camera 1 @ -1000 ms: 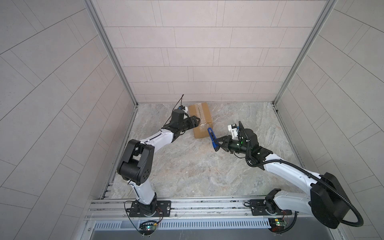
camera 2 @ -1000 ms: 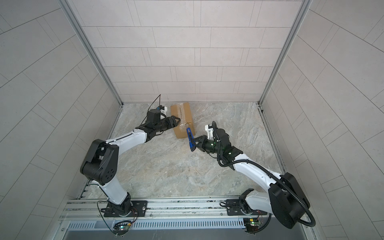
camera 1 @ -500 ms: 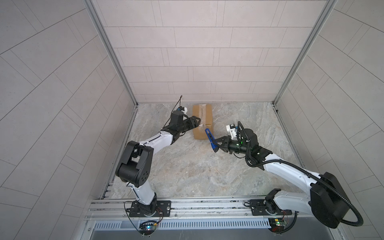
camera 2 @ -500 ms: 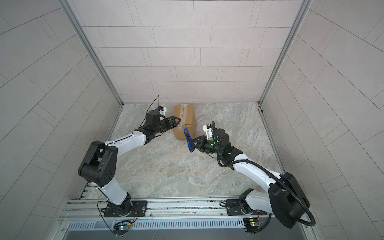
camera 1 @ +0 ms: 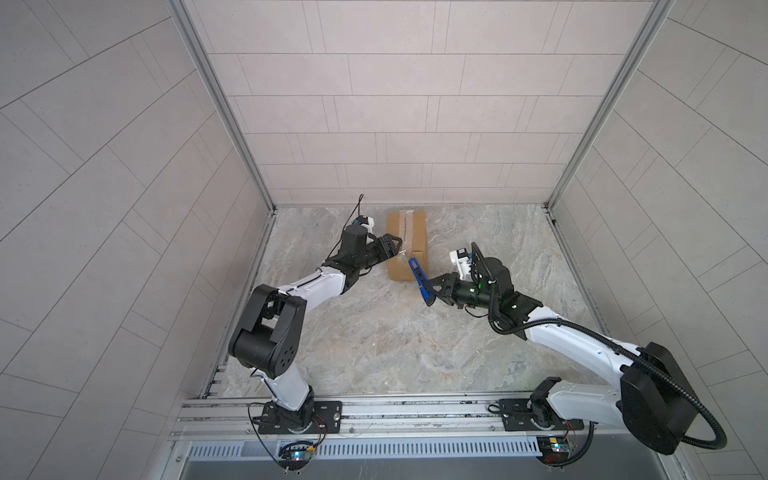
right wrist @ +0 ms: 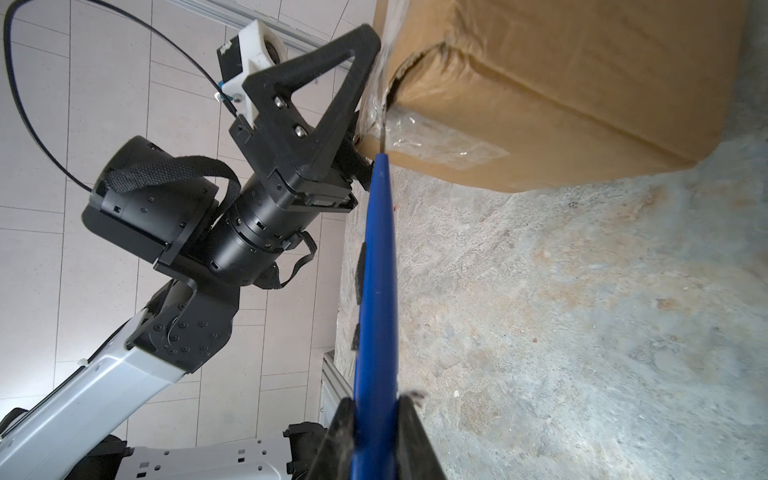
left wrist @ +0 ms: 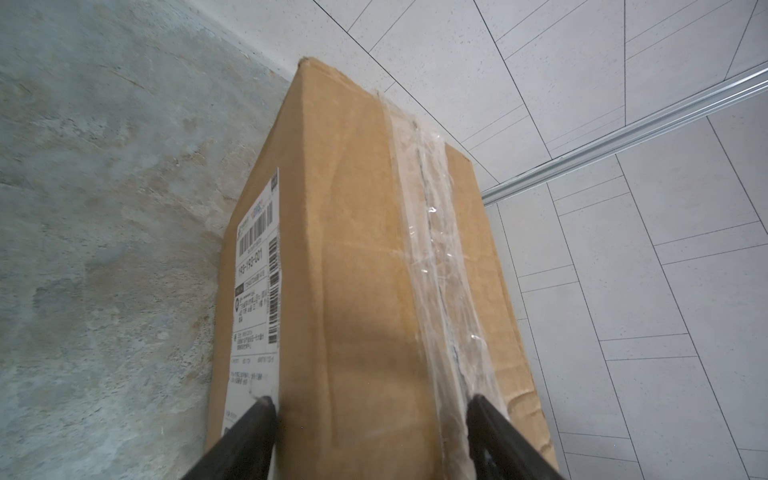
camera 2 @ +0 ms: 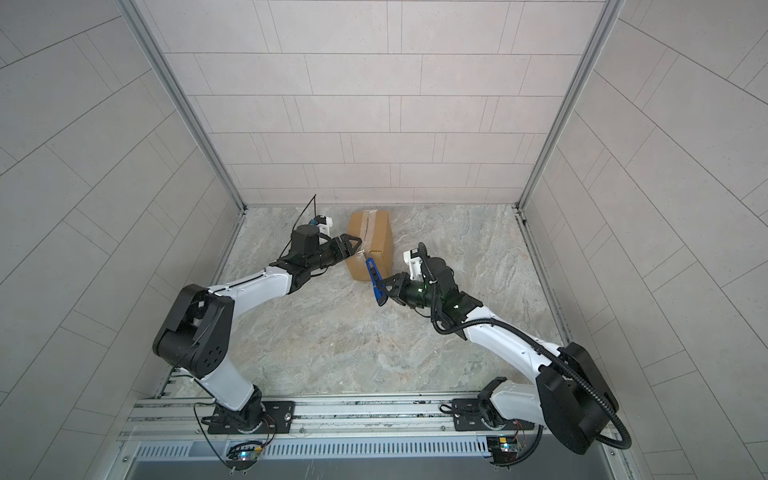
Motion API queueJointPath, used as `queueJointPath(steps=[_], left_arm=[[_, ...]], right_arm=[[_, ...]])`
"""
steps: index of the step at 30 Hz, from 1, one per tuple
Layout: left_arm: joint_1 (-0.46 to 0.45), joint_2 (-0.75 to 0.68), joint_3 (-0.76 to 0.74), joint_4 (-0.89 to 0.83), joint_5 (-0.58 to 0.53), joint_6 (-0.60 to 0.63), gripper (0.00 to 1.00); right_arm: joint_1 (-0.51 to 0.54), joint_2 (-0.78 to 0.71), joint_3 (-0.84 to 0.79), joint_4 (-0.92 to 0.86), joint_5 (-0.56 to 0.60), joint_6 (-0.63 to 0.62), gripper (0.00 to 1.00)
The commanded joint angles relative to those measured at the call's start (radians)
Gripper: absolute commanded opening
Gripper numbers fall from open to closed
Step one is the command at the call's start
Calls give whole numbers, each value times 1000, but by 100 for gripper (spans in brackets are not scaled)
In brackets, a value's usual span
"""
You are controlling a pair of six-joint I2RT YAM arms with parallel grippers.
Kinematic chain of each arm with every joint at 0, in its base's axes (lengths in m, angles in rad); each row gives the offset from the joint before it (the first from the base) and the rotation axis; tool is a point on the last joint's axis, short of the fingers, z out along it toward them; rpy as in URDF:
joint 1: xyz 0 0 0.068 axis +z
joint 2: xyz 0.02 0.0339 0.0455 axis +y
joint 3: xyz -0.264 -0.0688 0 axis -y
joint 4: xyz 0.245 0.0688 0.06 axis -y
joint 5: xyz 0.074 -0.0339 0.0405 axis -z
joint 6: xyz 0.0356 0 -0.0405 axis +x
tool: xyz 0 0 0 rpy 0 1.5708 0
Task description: Unpack the express box
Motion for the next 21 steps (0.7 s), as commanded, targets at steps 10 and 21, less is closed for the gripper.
queueJointPath(steps=[10, 21], left_arm=[[-79, -74, -54, 113, 23, -80, 78], [-92, -83, -54, 134, 17, -99, 78]], right_arm=[[15, -34, 38, -27, 40, 13, 0], [15, -45, 63, -187, 61, -8, 0]])
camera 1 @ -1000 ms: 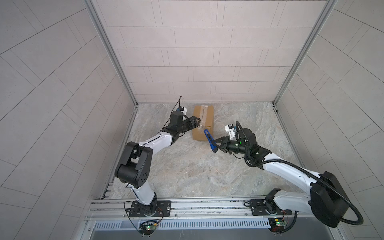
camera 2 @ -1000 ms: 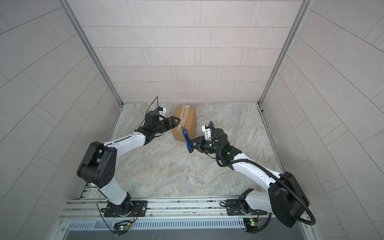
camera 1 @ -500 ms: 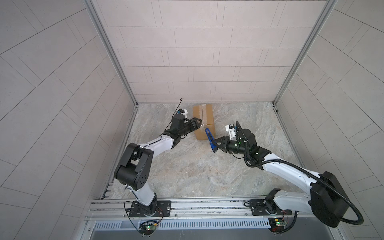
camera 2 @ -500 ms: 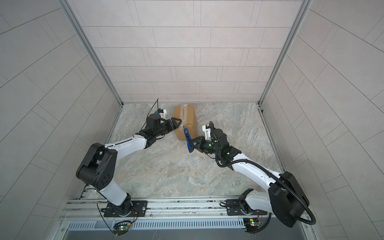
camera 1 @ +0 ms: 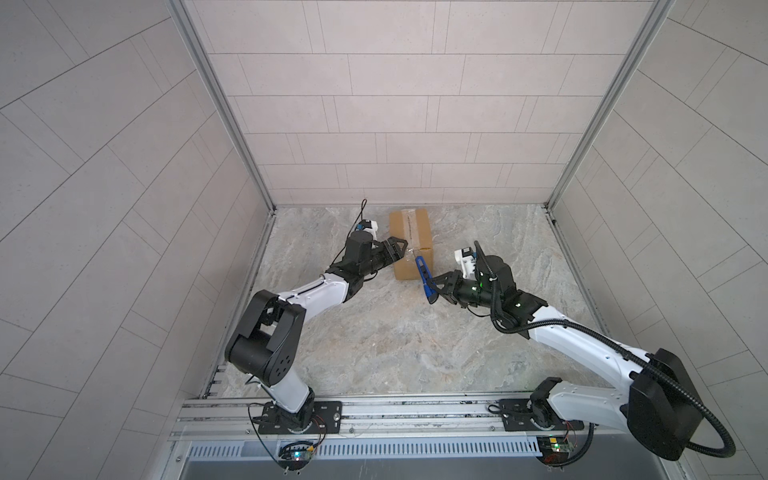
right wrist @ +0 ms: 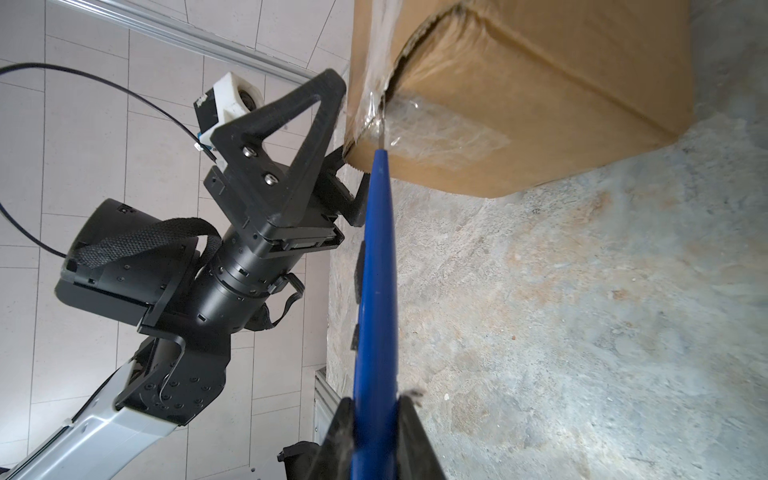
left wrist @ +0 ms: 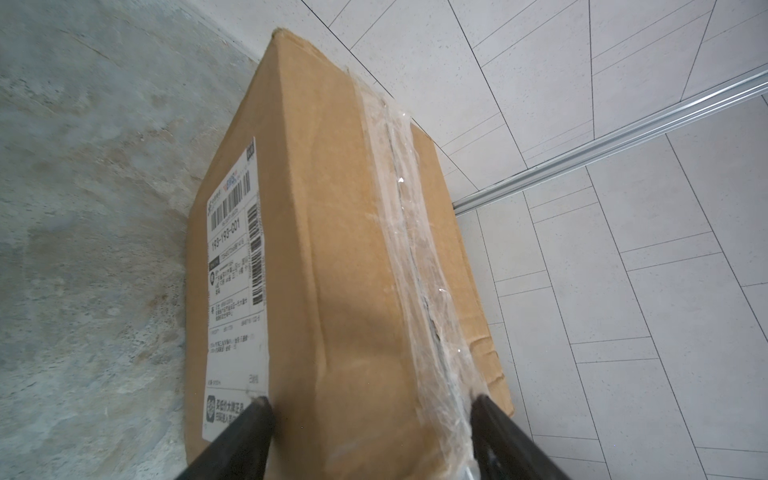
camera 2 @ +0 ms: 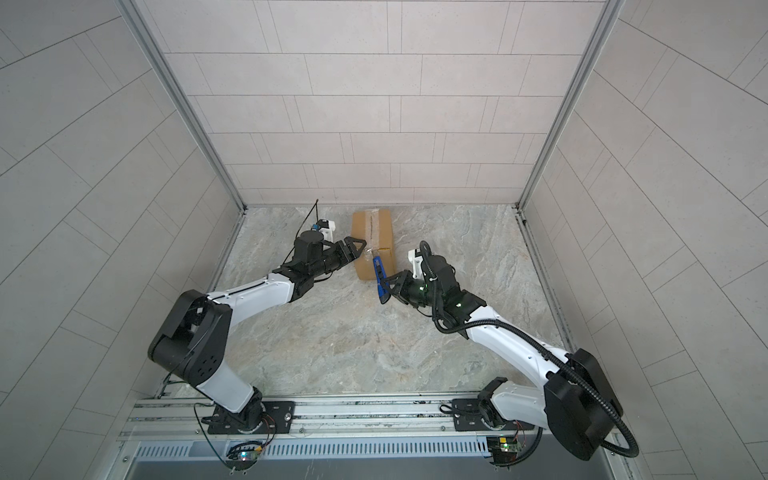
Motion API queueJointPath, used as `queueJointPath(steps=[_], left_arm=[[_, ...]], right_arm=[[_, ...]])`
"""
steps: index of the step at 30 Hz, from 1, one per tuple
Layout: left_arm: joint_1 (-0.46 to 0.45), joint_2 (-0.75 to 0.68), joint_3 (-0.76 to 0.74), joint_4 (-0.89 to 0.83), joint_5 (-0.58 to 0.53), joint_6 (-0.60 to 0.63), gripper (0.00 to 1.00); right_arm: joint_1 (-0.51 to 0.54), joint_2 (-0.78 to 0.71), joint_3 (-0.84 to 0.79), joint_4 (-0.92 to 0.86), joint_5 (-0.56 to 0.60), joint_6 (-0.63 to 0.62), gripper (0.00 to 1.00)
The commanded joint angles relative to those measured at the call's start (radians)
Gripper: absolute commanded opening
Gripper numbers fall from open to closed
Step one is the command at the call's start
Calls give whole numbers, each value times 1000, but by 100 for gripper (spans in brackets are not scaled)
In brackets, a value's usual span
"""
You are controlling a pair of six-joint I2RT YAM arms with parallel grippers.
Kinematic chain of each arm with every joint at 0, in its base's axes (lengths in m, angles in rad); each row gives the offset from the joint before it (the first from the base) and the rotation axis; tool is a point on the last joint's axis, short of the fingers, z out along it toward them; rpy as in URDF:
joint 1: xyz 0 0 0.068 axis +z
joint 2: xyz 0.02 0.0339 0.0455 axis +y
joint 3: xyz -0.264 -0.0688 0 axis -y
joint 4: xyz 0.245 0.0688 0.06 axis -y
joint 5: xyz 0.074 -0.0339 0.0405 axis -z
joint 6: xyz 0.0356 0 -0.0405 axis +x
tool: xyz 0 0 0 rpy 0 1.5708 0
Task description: Unpack the express box
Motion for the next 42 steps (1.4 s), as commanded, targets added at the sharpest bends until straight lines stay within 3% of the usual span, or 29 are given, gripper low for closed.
queueJointPath(steps=[1, 6, 17, 26, 42], left_arm=[[-36, -44, -1, 76, 62, -23, 78], [-49, -47, -4, 85, 56, -32, 79], [-52, -48, -19, 112, 48, -51, 79], [-51, -59, -19, 111, 50, -52, 79], [-85, -65, -32, 116, 44, -58, 79]], right_arm=[[12, -8, 15, -53, -6, -24, 0], [14, 0, 12, -30, -1, -27, 0], [29, -19, -13, 221, -33, 75, 0], [47, 29, -20, 109, -27, 16, 0], [62, 19, 20, 96, -7, 16, 0]])
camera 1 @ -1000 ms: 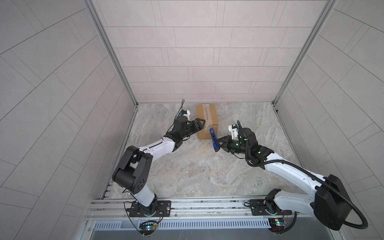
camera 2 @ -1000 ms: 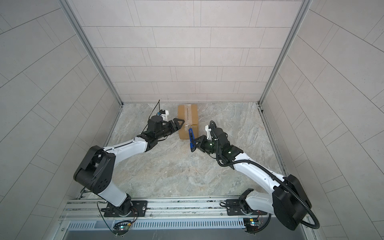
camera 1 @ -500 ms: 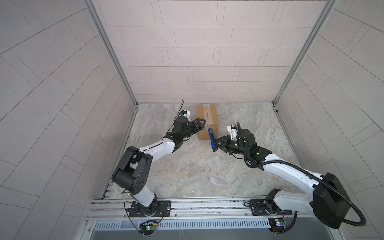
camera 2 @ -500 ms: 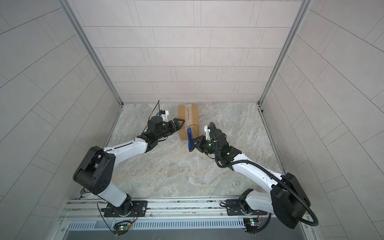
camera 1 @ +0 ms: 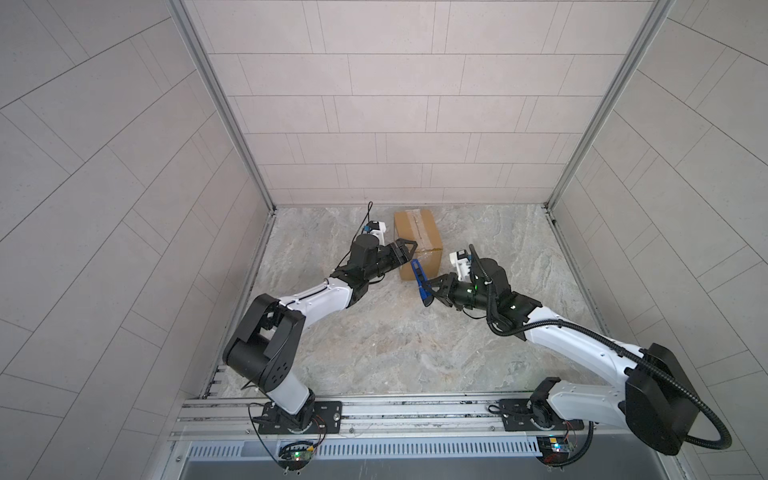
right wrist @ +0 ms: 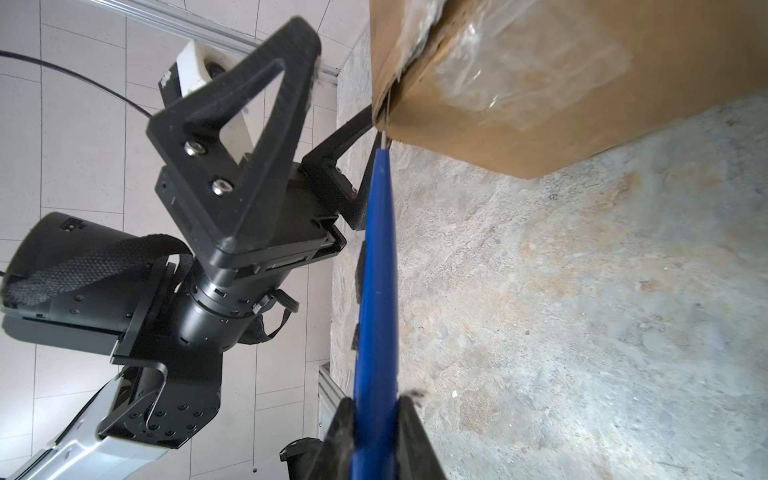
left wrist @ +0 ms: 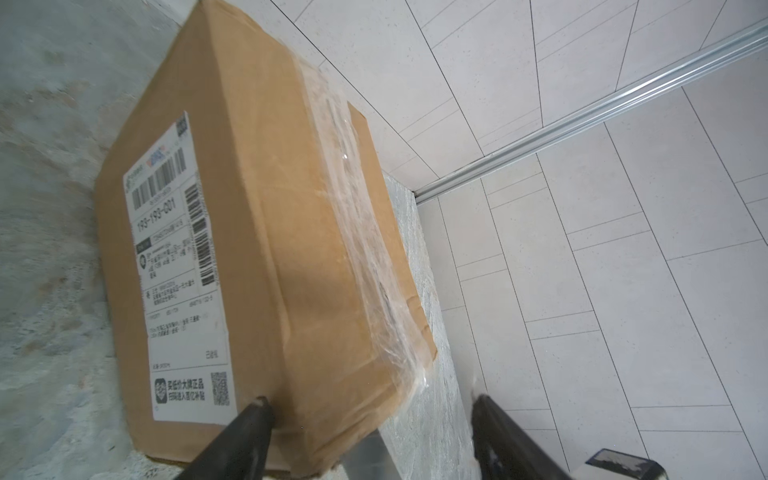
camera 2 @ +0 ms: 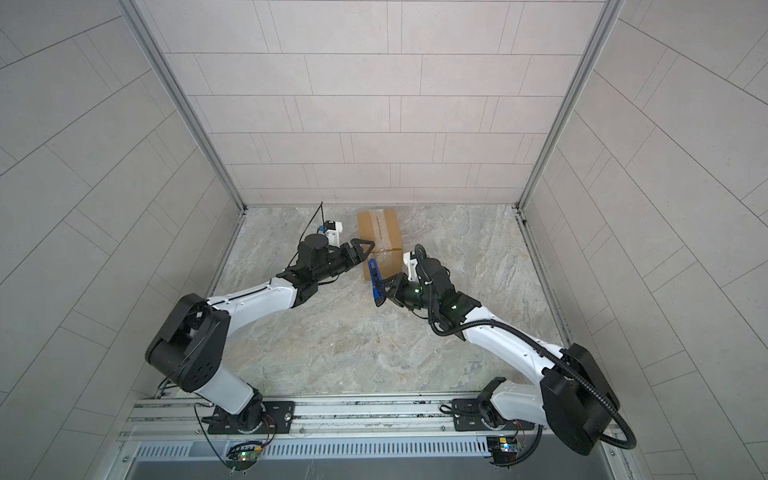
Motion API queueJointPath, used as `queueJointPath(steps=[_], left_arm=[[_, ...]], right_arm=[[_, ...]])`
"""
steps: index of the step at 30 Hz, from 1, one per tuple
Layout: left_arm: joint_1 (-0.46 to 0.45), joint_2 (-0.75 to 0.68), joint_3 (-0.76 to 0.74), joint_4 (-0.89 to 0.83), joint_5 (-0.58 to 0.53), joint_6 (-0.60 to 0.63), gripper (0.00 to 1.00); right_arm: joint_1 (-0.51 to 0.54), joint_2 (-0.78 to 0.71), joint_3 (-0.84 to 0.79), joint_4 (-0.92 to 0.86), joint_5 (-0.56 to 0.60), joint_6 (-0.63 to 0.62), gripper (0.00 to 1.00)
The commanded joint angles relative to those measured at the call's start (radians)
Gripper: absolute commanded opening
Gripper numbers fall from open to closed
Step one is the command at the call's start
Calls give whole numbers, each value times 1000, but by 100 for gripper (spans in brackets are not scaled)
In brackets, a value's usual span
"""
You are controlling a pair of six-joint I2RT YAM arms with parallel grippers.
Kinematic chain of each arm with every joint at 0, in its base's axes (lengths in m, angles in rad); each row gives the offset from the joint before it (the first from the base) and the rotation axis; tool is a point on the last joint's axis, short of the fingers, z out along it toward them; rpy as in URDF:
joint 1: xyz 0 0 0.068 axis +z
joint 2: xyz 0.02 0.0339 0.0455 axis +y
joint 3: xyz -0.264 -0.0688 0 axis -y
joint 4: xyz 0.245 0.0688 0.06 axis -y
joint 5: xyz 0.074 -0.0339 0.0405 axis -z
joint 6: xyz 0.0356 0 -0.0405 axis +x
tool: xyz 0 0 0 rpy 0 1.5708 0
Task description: Unpack the express box
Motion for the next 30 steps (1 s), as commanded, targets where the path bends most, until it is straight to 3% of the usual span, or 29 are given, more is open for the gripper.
queueJointPath(steps=[1, 16, 23, 30], left_arm=[[-15, -38, -11, 48, 31, -7, 79], [3, -31, 9, -17, 6, 29, 81], [92, -67, 29, -84, 6, 73, 83], [164, -60, 87, -180, 14, 154, 87]], right_arm=[[17, -10, 24, 21, -19, -14, 0], [-61, -351, -55, -447, 113, -120, 0], [-190, -458, -49, -602, 106, -181, 0], [-229, -460, -31, -649, 123, -222, 0]])
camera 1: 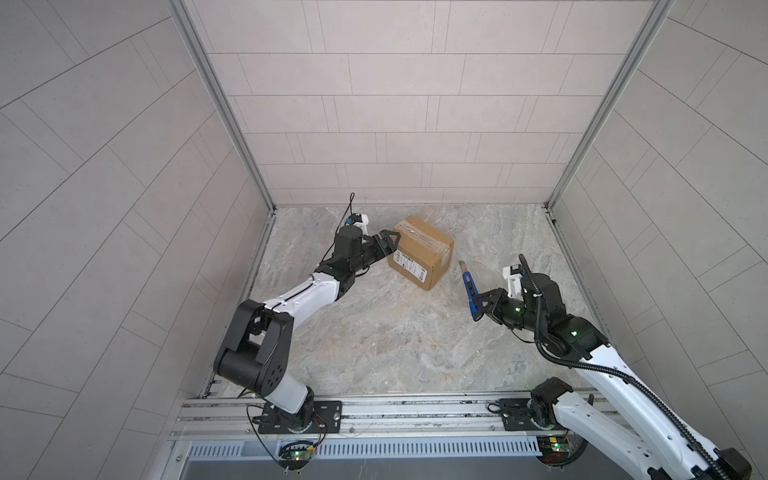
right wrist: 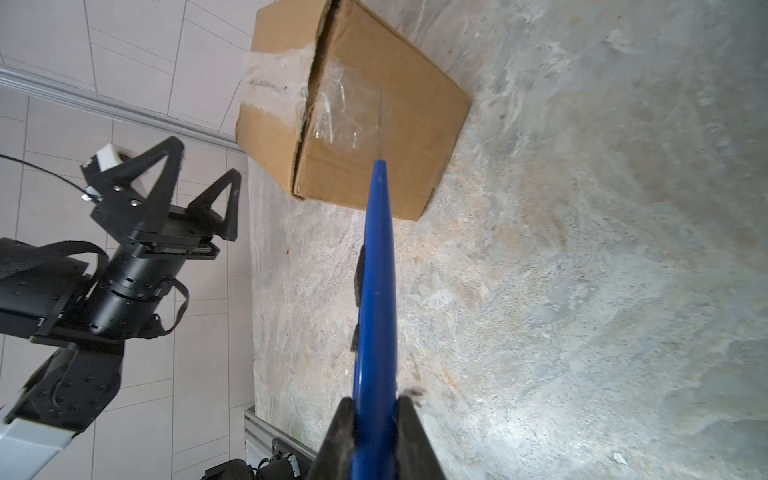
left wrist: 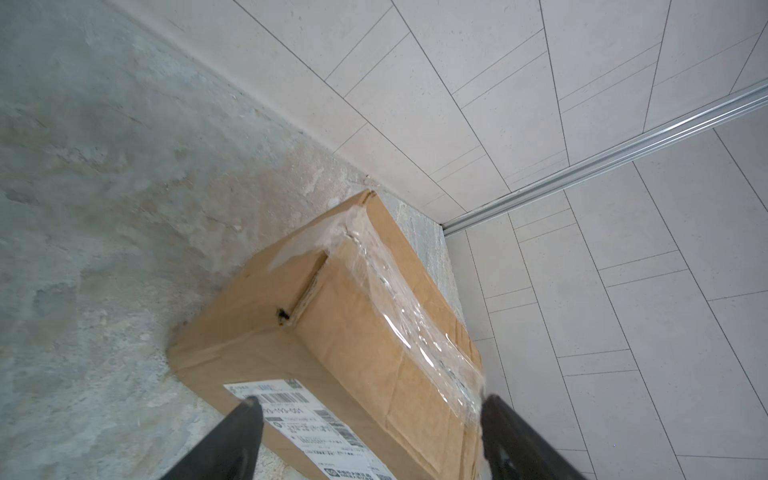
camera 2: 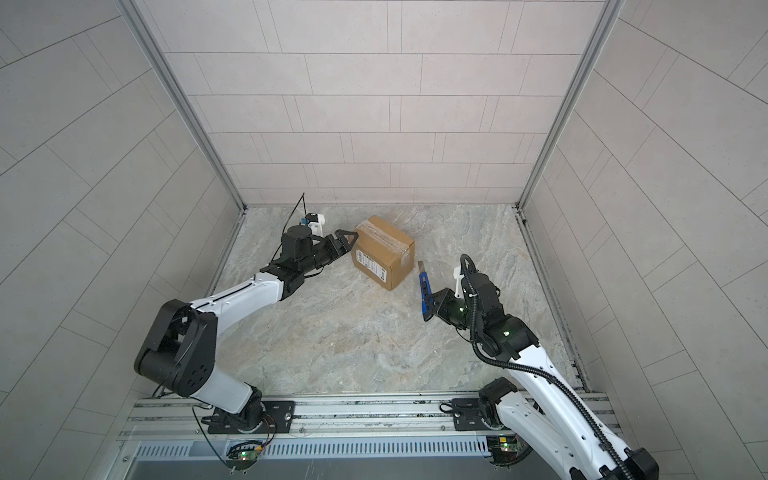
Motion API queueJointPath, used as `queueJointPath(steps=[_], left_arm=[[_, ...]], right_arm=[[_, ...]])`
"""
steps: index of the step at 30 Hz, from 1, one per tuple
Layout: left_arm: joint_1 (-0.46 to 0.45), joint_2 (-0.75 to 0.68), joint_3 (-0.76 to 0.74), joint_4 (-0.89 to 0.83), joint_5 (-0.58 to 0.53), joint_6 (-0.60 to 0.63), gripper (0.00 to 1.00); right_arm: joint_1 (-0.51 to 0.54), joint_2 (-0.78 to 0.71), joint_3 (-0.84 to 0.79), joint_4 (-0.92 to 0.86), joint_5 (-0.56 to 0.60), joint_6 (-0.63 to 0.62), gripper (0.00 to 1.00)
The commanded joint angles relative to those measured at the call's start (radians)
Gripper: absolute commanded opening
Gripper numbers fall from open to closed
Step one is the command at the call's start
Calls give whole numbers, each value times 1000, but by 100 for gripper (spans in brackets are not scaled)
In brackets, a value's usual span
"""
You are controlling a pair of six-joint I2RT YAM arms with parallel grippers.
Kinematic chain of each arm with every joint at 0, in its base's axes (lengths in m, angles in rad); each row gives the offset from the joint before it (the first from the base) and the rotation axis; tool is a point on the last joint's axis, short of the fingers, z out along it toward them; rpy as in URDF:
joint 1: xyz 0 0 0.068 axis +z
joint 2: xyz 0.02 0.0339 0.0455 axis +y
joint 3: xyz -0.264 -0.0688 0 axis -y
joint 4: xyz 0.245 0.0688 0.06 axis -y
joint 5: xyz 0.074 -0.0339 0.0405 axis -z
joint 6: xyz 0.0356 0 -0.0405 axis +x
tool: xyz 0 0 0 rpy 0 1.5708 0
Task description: Unpack the express box
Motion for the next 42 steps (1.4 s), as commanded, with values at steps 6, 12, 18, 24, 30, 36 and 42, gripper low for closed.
queueJointPath(steps=[6, 12, 18, 24, 30, 36, 42], left_arm=[[55, 114, 174, -98, 62, 127, 90], [55, 244, 288, -99, 112, 140, 91], [44, 295, 293, -19, 176, 108, 92], [11, 254, 176, 145, 225, 41, 91], [-62, 124, -5, 222, 168, -3, 92], [-192, 44, -138, 338, 71, -92, 92], [-187, -84, -198, 216, -31, -62, 95]], right_arm=[[-5, 94, 63, 28, -2, -92, 0], [-5, 192, 111, 81, 0, -126, 0], [-12, 279, 164, 107, -1, -177, 0], [-45, 399, 225, 145, -63, -242, 0], [-72, 559, 349, 144, -116, -338, 0], [-129, 693, 467, 129, -78, -389, 0], [-193, 645, 495, 55, -29, -416, 0]])
